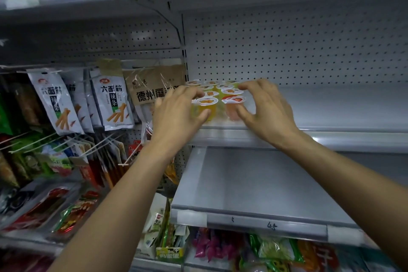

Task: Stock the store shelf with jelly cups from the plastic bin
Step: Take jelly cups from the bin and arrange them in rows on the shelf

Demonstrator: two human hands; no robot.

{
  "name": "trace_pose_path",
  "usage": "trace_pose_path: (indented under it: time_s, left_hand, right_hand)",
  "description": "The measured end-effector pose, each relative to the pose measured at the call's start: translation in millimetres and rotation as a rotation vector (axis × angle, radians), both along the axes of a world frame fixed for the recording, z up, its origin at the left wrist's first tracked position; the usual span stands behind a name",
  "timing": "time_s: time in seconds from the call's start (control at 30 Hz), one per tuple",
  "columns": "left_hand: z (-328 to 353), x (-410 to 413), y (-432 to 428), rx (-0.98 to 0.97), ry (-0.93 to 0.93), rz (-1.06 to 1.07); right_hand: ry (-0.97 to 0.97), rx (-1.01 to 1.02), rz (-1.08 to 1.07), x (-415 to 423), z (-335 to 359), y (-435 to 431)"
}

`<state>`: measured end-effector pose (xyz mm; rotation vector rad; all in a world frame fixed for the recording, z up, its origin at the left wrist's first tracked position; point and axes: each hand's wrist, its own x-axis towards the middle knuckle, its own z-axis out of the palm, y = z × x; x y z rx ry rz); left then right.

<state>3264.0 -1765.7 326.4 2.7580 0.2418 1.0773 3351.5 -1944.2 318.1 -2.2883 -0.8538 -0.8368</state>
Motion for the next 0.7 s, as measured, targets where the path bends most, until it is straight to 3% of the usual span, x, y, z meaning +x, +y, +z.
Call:
trace_pose_path:
  time_s: [0.13, 0.3, 0.5, 0.7]
  left_hand:
    - [-25.6, -32.2, 0.8, -0.079, -0.059, -0.114]
    - [-69.3, -72.3, 21.1, -0.111, 0.008, -0.089]
    - [-133.4, -123.1, 49.2, -0.111, 0.281, -0.051]
    - [-222.5, -174.0, 72.6, -0.412, 0.472, -0.007]
  right_hand:
    - [-0.071, 0.083, 0.220, -36.1, -16.1, 1.1]
    - [-0.036, -0.064, 0.276, -74.6, -57.4, 11.5]
    - [0.246, -0.263, 0.313, -109.9, -122.6, 37.6]
    - [0.496, -0.462, 0.400, -139.8, -204.5, 68.6]
